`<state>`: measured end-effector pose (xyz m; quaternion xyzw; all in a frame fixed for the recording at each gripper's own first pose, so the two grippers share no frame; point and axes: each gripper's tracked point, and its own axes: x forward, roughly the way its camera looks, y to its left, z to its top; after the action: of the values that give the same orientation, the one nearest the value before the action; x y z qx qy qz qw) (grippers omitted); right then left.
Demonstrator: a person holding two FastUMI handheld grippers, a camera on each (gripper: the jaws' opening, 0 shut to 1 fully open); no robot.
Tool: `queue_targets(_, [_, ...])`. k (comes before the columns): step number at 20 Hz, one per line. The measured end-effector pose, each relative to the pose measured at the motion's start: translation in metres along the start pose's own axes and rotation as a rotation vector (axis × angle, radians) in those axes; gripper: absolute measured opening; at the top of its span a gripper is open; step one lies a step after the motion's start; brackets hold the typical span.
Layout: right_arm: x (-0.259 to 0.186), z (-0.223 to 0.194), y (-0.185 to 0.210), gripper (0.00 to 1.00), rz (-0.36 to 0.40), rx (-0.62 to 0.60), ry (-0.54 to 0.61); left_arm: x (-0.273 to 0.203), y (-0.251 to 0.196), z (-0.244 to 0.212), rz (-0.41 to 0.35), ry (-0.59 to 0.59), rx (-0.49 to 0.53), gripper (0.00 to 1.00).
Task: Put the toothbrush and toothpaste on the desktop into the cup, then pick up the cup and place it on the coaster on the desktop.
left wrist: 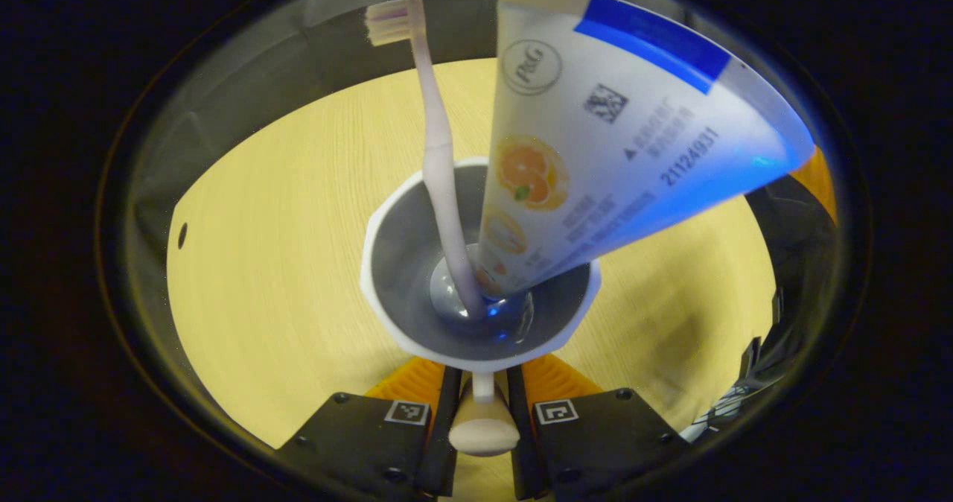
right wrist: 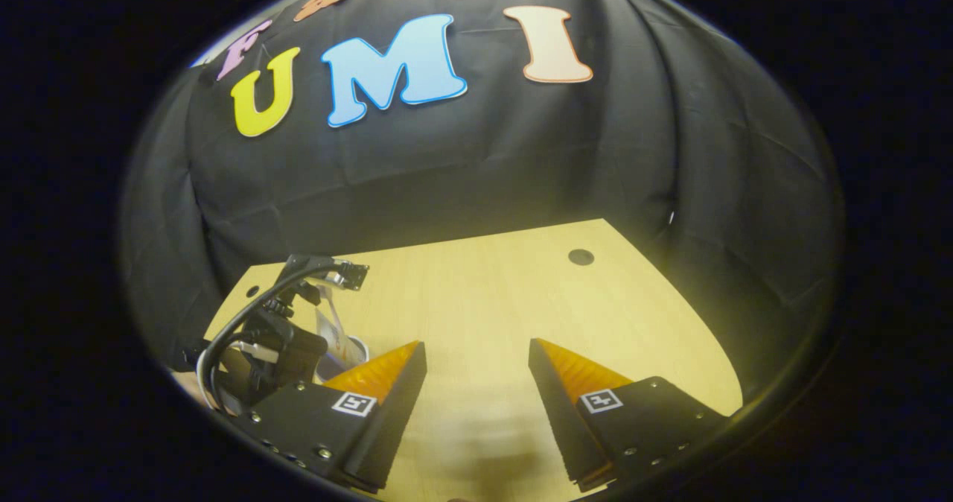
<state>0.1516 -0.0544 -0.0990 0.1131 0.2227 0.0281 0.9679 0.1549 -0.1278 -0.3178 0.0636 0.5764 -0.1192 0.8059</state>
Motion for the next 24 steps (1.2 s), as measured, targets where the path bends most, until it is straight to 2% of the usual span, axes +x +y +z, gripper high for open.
queue_targets(3, [-0.002, -0.001, -0.001, 0.84, -0.004, -0.004, 0.0, 0.004, 0.0, 0.005, 0.001, -0.002, 0.0, 0.38])
queue_targets(4, [-0.002, -0.001, 0.0, 0.84, -0.005, -0.006, 0.0, 0.002, 0.002, 0.005, -0.001, -0.001, -0.001, 0.32])
queue_targets(5, [-0.003, -0.001, 0.0, 0.84, -0.006, -0.007, -0.001, 0.001, 0.001, 0.003, -0.011, 0.0, -0.003, 0.33])
queue_targets(6, [-0.004, -0.002, 0.0, 0.84, -0.005, -0.008, 0.0, -0.005, 0.001, 0.003, -0.015, -0.005, -0.006, 0.4])
queue_targets(7, [-0.004, -0.002, 0.0, 0.84, -0.005, -0.008, 0.001, -0.006, 0.0, 0.003, -0.024, -0.006, -0.011, 0.37])
queue_targets(11, [-0.007, -0.003, 0.002, 0.84, 0.0, -0.012, -0.003, -0.013, -0.014, 0.005, -0.071, -0.038, -0.022, 0.54])
queue_targets(12, [-0.008, -0.004, 0.003, 0.84, 0.003, -0.014, -0.005, -0.015, -0.015, 0.006, -0.077, -0.052, -0.023, 0.7])
queue_targets(13, [-0.01, -0.004, 0.005, 0.84, 0.006, -0.017, -0.006, -0.018, -0.018, 0.009, -0.078, -0.067, -0.025, 0.82])
queue_targets(14, [-0.012, -0.005, 0.006, 0.84, 0.008, -0.021, -0.007, -0.021, -0.017, 0.01, -0.077, -0.076, -0.027, 0.88])
queue_targets(18, [-0.02, -0.005, 0.008, 0.83, 0.022, -0.036, -0.019, -0.051, -0.02, 0.02, -0.075, -0.145, -0.038, 0.88])
queue_targets(24, [-0.037, 0.008, 0.027, 0.83, 0.051, -0.061, -0.061, -0.101, -0.02, 0.035, -0.039, -0.334, -0.021, 0.88])
